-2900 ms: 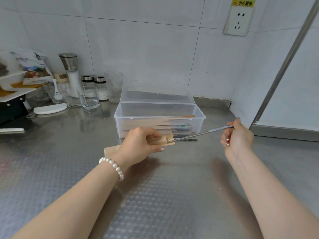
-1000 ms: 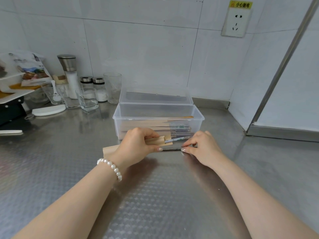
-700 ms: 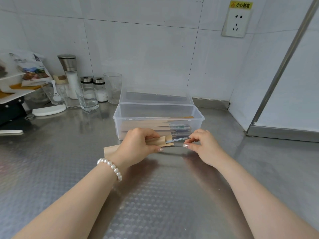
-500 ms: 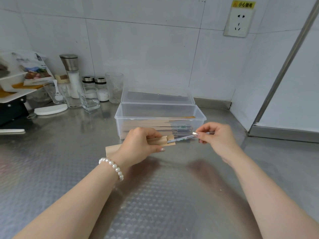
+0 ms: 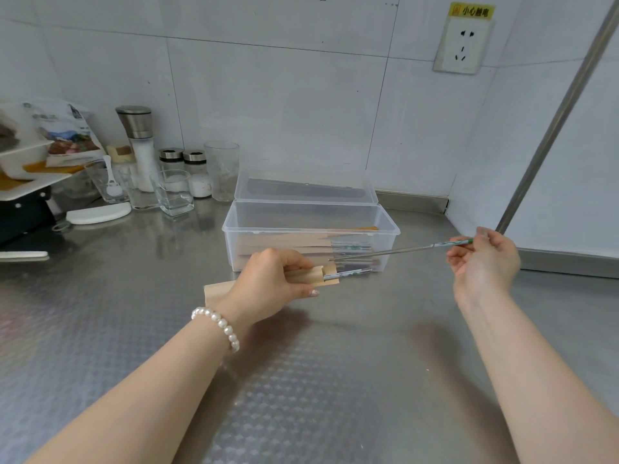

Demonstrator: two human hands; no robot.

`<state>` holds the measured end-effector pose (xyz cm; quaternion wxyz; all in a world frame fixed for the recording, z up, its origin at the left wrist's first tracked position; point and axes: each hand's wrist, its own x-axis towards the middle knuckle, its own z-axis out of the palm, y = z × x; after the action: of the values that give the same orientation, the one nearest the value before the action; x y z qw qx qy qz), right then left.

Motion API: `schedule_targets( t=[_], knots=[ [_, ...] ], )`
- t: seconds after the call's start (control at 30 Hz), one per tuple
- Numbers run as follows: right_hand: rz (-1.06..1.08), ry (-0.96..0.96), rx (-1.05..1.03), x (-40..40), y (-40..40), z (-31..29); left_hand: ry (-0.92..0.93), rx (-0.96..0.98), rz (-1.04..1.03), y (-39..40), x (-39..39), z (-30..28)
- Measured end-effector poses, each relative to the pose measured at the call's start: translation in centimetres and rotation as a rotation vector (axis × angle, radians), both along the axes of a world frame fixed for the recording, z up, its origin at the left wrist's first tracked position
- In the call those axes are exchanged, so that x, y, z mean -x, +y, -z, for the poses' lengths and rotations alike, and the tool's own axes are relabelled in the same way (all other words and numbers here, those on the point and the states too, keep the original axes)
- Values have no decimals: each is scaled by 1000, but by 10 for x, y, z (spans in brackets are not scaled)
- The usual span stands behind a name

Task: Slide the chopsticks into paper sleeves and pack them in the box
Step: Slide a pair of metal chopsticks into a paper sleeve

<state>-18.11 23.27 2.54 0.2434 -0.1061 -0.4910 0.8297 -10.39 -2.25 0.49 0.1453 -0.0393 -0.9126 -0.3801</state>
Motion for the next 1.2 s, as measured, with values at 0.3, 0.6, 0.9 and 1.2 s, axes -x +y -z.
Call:
schedule_targets(
  t=[0.3, 0.6, 0.9, 1.2],
  knots=[
    [-14, 28, -67, -4, -8, 2, -7, -6, -4, -2, 2, 3],
    [18, 29, -118, -5, -10, 3, 1, 7, -13, -3, 4, 4],
    [-268, -33, -355, -20, -48, 16, 32, -23, -40, -1, 2, 3],
    [-529, -84, -415, -36, -64, 18, 21, -21, -24, 0, 3, 4]
  ],
)
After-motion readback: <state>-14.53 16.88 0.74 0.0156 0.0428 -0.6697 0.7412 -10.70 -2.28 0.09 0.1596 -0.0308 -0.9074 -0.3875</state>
